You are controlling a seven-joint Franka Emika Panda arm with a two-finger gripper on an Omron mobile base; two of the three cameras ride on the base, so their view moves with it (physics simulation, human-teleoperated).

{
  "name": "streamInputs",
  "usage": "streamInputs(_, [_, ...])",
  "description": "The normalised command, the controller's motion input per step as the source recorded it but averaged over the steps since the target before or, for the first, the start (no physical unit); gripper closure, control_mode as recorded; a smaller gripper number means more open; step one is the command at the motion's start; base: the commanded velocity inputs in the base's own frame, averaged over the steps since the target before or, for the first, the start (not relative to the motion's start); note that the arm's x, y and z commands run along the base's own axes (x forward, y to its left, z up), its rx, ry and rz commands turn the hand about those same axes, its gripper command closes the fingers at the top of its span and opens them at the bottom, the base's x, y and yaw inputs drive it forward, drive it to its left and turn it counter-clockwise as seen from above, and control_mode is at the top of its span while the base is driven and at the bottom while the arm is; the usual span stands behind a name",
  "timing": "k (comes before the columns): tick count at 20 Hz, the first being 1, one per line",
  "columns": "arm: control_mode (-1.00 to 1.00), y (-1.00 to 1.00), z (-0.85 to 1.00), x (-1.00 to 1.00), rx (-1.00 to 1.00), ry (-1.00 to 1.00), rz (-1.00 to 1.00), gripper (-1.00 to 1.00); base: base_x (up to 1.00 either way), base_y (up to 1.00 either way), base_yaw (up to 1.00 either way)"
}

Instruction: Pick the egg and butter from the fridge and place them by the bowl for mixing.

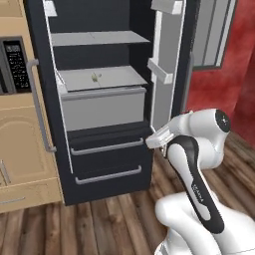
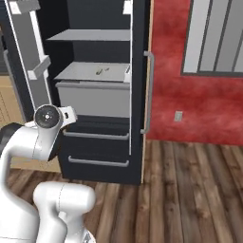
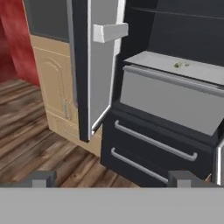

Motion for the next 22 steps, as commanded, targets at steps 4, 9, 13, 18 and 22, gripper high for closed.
streamInputs(4, [1.00,0.00,0.00,0.00,0.00,0.00,0.00,-1.00,0.71,0.13,-0.04])
streamInputs(9, [1.00,0.00,0.00,0.00,0.00,0.00,0.00,-1.00,0.07,0.07,-0.03])
streamInputs(13, [1.00,0.00,0.00,0.00,0.00,0.00,0.00,-1.00,0.26,0.27,-0.04])
streamInputs(18, [1.00,0.00,0.00,0.00,0.00,0.00,0.00,-1.00,0.58,0.69,-0.19])
streamInputs(22, [1.00,0.00,0.00,0.00,0.00,0.00,0.00,-1.00,0.21,0.18,-0.09])
